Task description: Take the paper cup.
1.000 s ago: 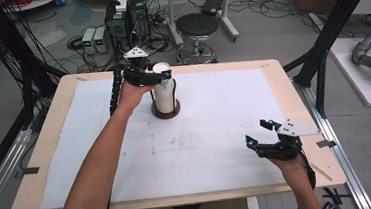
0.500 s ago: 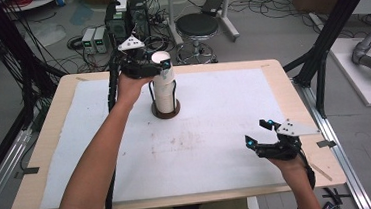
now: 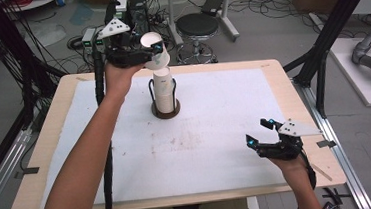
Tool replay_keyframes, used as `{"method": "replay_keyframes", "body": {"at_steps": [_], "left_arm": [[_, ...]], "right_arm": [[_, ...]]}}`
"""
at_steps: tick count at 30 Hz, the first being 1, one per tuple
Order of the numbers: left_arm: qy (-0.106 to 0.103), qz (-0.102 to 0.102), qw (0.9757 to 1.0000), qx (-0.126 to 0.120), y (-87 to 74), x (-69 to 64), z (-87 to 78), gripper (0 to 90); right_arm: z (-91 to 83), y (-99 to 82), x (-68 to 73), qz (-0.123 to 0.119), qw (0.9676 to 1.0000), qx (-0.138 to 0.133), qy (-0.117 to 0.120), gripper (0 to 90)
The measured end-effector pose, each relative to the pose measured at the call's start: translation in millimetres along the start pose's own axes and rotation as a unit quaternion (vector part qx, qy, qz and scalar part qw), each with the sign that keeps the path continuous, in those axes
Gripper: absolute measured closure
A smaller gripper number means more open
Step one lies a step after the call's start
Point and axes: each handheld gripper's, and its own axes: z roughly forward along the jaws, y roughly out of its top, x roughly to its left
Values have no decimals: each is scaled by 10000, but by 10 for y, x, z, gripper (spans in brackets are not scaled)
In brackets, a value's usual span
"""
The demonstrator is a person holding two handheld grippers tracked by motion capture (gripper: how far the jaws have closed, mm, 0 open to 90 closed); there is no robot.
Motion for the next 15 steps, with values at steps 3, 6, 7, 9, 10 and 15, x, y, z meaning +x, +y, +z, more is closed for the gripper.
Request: {"method": "replay_keyframes", "body": {"at_steps": [3,6,7,9,10,15], "left_arm": [[-28,-50,9999,-113,2,-8,-101,360],[-84,-43,9999,-142,-32,-34,-256,360],[-85,-35,9998,-151,-68,-44,-363,360],[-82,-69,9999,-136,-108,-39,-469,361],[-92,-102,9998,-156,-134,-36,-521,361],[-193,-170,9996,-136,-302,-68,-761,361]], "right_arm": [[1,5,2,-5,10000,-7,11,191],[9,5,0,-8,10000,14,23,191],[11,6,2,14,10000,30,61,191],[12,14,2,-3,10000,46,78,191],[13,18,-4,-26,10000,30,81,191],[31,30,-10,6,9999,30,143,191]]}}
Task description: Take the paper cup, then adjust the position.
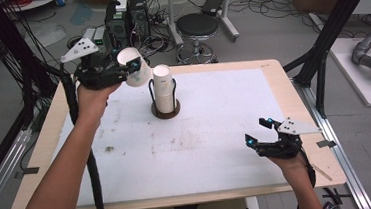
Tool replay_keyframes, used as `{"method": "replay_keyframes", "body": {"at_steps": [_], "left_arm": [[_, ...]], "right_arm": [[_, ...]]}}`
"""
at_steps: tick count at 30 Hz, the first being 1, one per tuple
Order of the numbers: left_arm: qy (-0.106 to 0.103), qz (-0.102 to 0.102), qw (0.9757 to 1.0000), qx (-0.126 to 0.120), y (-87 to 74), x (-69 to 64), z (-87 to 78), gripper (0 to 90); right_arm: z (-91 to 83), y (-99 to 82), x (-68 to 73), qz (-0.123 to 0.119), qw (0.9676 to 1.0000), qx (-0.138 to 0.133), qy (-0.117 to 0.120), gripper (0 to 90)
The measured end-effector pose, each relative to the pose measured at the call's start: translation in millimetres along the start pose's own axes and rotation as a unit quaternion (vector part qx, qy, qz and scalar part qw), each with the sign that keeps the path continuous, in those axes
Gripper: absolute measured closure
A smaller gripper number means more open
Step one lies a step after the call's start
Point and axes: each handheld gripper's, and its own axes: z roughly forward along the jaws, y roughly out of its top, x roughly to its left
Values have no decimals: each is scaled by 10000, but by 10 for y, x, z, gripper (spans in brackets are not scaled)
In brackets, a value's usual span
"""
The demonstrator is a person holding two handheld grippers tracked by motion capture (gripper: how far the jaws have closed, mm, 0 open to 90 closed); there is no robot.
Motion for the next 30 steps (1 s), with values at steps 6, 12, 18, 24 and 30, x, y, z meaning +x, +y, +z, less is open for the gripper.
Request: {"method": "replay_keyframes", "body": {"at_steps": [6,12,18,24,30], "left_arm": [[-173,-10,9998,22,-221,-81,-162,361],[-482,19,9988,111,-341,-176,-160,360],[-865,45,9961,144,-478,-335,-98,360],[-1153,22,9926,370,-682,-462,13,361],[-1394,-26,9888,529,-893,-592,133,361]], "right_arm": [[85,23,26,-29,9999,60,138,191],[99,42,66,-42,9997,64,217,191],[103,65,111,-52,9994,26,353,191],[164,89,170,-108,9986,80,520,191],[216,101,220,14,9970,56,778,190]]}}
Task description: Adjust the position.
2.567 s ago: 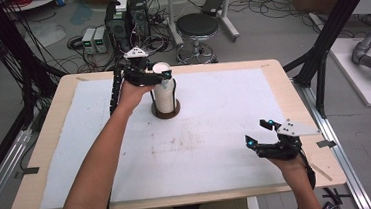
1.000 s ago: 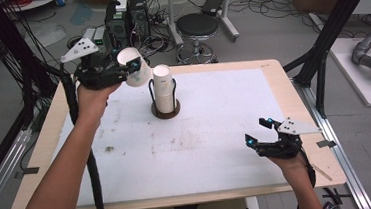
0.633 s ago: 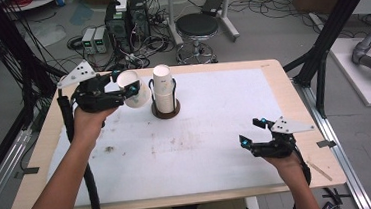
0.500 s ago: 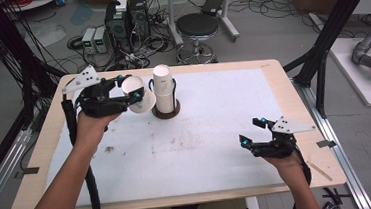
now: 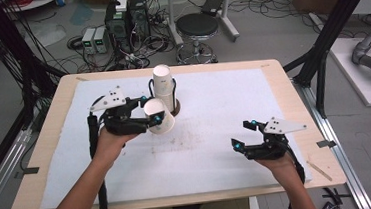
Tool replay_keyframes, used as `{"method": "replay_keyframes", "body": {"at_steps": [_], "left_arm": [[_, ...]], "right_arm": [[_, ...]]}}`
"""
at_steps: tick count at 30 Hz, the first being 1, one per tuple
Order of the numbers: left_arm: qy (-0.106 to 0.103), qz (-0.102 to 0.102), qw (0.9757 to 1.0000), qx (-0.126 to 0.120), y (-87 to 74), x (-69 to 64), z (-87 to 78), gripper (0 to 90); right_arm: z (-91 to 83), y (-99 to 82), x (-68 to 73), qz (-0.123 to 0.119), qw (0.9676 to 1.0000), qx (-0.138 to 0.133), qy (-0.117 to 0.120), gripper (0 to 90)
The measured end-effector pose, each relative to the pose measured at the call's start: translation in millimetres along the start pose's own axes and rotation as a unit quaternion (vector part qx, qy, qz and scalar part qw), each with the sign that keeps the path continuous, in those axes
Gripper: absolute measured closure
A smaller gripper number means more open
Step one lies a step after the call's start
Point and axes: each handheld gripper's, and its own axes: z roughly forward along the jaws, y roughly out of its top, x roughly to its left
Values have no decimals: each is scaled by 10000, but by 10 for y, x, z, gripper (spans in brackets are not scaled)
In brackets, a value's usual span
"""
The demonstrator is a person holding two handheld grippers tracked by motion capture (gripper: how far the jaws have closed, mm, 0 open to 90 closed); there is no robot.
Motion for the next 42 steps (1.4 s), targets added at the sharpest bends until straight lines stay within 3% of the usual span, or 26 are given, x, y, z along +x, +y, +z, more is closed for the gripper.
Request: {"method": "replay_keyframes", "body": {"at_steps": [12,24,42], "left_arm": [[-528,95,9985,97,-137,-141,198,360],[-772,170,9967,165,-169,-180,284,360],[-1345,219,9903,281,-188,-296,443,360]], "right_arm": [[148,66,164,-129,9980,-25,623,191],[339,143,308,-395,9939,84,1031,191],[813,365,527,-838,9796,238,1812,191]]}}
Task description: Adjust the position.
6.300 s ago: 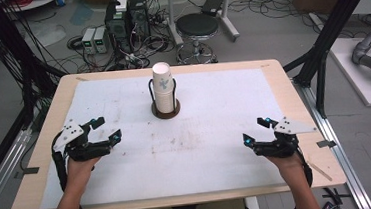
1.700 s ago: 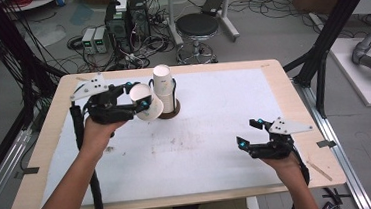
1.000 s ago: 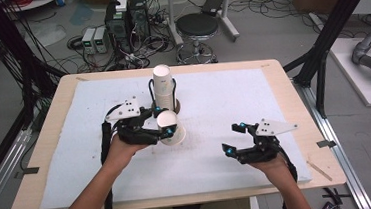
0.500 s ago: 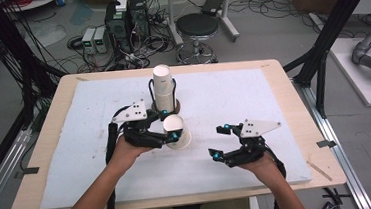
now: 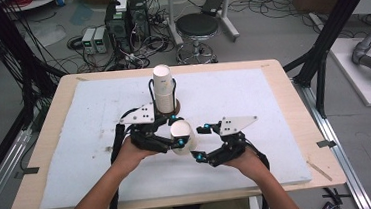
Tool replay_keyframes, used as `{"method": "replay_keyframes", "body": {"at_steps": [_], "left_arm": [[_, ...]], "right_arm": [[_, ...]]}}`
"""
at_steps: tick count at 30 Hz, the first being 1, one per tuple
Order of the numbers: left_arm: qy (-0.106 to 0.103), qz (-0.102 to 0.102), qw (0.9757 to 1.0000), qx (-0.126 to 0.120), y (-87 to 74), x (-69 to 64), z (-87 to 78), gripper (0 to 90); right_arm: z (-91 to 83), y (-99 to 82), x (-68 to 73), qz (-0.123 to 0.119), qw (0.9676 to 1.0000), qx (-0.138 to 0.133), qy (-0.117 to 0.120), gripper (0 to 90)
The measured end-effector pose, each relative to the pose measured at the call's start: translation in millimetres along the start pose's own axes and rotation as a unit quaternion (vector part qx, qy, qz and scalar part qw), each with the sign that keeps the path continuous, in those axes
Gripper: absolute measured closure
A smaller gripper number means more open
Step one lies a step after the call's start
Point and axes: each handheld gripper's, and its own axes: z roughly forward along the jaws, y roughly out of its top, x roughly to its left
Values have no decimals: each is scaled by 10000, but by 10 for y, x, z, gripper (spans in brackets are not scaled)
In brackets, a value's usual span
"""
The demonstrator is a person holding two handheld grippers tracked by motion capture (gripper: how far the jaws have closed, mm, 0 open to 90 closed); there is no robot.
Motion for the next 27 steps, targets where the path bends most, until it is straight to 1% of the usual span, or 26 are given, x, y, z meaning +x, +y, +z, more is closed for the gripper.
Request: {"method": "replay_keyframes", "body": {"at_steps": [2,4,6,7,9,10,16,18,19,20,21,24,25,26,27], "left_arm": [[-35,-16,10000,-4,0,-4,8,361],[-126,-12,9999,-28,-2,-13,26,362],[-146,-24,9999,-40,-4,-14,29,362],[-162,-40,9998,-69,-8,-13,34,362],[-186,-47,9998,-82,-14,-15,43,362],[-242,-43,9997,-87,-19,-16,54,362],[-259,-64,9996,-94,-37,-26,78,364],[-265,-76,9996,-94,-42,-27,82,361],[-297,-117,9995,-73,-56,-27,88,356],[-357,-165,9992,-82,-60,-26,92,348],[-360,-187,9992,-67,-61,-28,94,321],[-214,-267,9994,80,-57,-24,95,169],[-214,-267,9994,80,-57,-24,95,155],[-104,-312,9993,163,-54,-19,79,156],[-75,-315,9993,211,-51,-16,70,156]], "right_arm": [[49,3,-1,-26,10000,28,77,194],[82,4,-1,-41,9999,44,94,196],[91,4,-2,-37,9999,44,113,207],[100,4,0,-41,9998,32,179,241],[102,5,2,-48,9998,29,181,242],[104,5,1,-47,9998,31,194,259],[93,2,0,-149,9994,54,296,350],[92,2,-1,-163,9994,64,298,357],[92,0,-6,-189,9992,109,322,369],[94,-1,-9,-202,9990,130,372,374],[92,-1,-9,-213,9989,145,393,378],[82,4,-16,-203,9985,271,429,389],[82,4,-16,-203,9985,271,429,389],[73,10,-25,-223,9983,340,416,391],[68,16,-29,-227,9981,399,415,391]]}}
